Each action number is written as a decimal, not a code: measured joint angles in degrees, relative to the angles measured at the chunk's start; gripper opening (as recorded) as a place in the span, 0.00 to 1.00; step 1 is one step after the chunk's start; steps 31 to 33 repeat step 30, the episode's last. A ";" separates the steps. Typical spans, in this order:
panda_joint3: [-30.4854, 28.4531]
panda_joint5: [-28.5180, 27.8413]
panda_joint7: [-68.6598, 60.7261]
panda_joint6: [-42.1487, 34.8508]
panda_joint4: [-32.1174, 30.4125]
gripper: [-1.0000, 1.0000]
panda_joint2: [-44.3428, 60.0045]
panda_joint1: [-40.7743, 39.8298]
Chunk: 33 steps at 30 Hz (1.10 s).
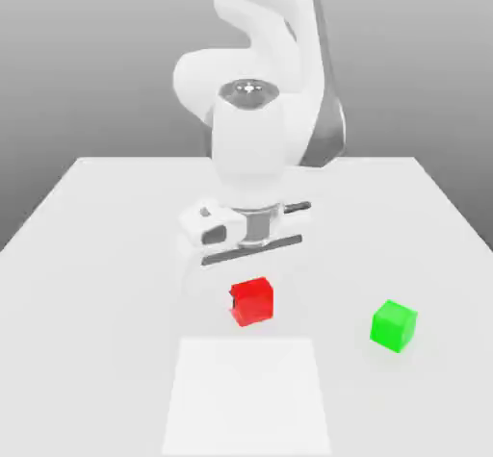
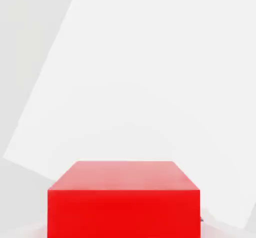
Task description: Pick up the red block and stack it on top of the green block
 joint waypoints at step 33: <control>11.80 -4.70 -6.04 5.67 6.01 1.00 11.85 20.29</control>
